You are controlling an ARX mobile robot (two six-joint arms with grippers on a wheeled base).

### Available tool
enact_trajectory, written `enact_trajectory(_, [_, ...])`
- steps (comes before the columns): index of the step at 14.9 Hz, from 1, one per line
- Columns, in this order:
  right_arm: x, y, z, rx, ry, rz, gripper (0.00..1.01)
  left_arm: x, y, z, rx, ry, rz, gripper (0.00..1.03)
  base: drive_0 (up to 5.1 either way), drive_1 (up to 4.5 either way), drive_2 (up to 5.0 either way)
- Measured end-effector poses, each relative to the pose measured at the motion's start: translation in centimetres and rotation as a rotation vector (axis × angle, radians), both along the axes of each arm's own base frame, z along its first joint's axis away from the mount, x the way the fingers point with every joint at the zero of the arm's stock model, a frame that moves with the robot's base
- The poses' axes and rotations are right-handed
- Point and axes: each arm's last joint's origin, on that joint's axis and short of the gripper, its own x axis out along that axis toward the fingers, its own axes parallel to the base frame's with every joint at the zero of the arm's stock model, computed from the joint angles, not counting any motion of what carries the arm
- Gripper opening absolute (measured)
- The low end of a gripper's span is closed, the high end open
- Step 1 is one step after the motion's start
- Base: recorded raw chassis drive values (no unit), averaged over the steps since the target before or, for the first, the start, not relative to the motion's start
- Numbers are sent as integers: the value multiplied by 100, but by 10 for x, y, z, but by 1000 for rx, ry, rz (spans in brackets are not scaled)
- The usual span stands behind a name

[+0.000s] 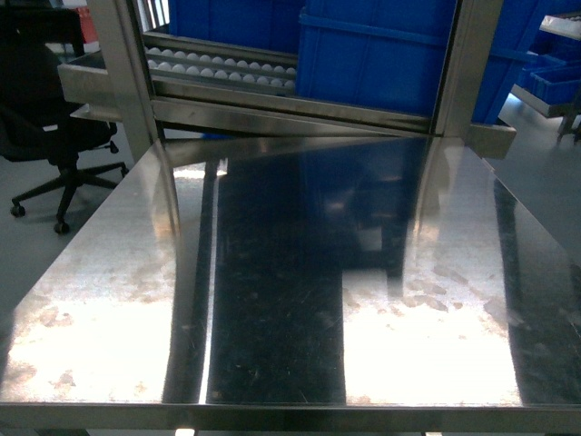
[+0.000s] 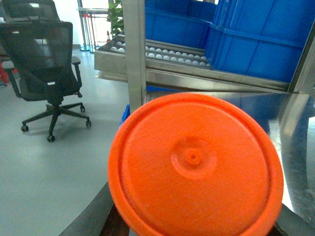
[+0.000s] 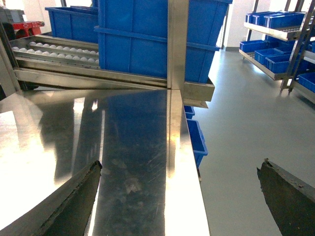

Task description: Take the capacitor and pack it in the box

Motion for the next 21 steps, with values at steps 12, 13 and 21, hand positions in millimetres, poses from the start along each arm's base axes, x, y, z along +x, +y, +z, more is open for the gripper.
enact_trajectory(12, [0,0,0,1,0,0,98,0,0,0,0,0,0,44,0,0,0])
enact_trajectory(13, [0,0,0,1,0,0,98,0,0,0,1,0,0,44,0,0,0])
enact_trajectory(21, [0,0,0,0,-1,0,98,0,0,0,1,0,0,44,0,0,0])
